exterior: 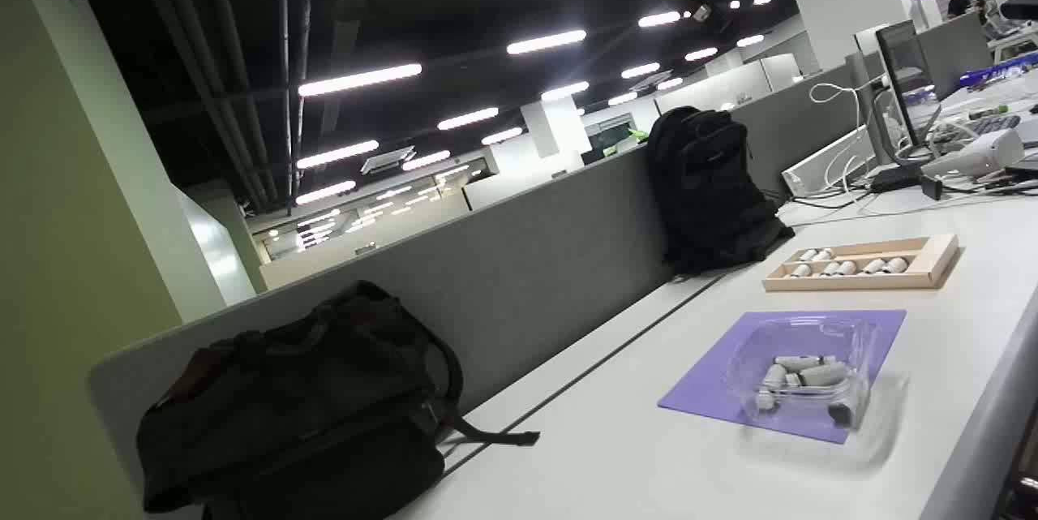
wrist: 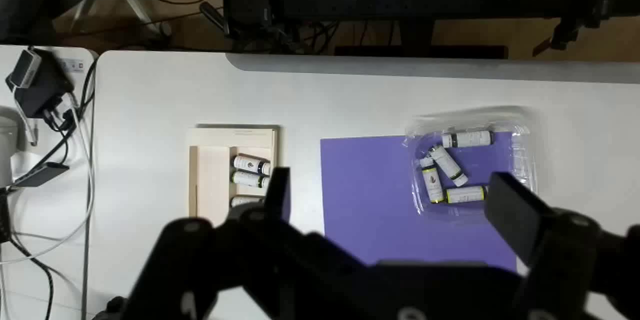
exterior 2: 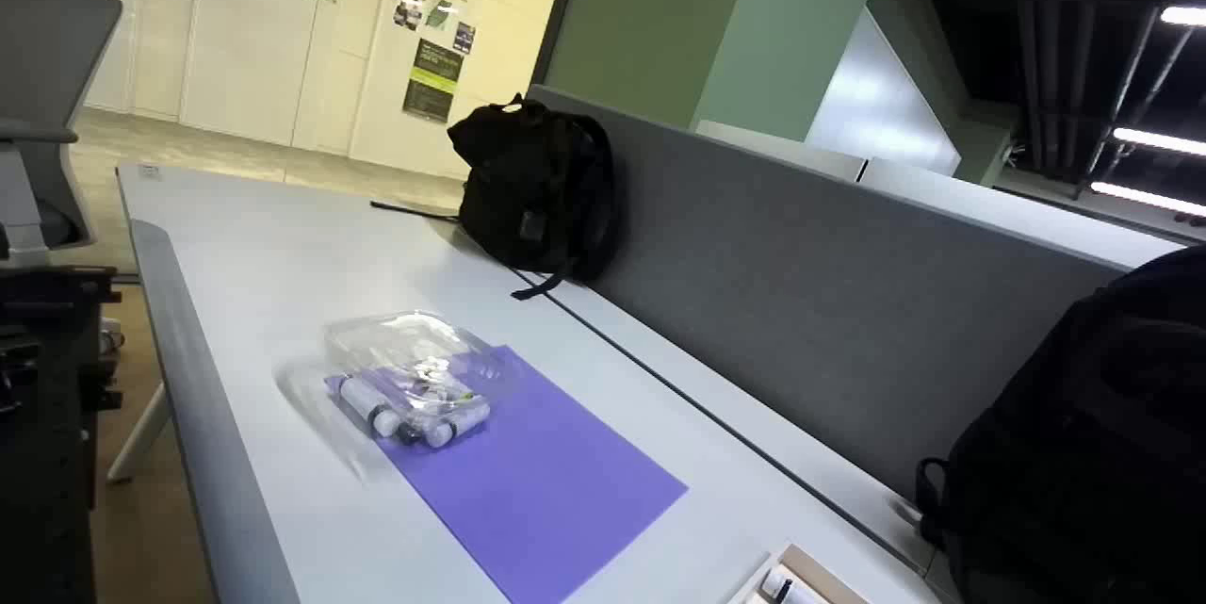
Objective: Remove one bottle from the tray and place it on the table
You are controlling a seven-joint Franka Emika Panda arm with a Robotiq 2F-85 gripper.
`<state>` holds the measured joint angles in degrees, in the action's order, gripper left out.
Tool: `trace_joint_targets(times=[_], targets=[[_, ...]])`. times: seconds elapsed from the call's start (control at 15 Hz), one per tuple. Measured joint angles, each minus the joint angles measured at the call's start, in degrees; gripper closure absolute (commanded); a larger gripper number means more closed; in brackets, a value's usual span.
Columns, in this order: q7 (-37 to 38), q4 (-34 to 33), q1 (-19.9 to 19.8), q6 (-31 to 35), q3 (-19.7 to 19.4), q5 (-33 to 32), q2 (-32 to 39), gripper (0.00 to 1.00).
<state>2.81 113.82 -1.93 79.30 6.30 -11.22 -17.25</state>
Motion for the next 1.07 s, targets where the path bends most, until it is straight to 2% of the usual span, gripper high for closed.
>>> trace_joint_targets(times=[0.53,0.73,1.07], targets=[[0.0,-0.02,0.0,0.13,0.0,0.0,0.03,0.0],[4.08,0.43,-0.35,6.86,-2.07,0.06,0.24,0.0],[6.12,1.08,-4.78,22.21,-9.61,0.99,5.26,0.0]])
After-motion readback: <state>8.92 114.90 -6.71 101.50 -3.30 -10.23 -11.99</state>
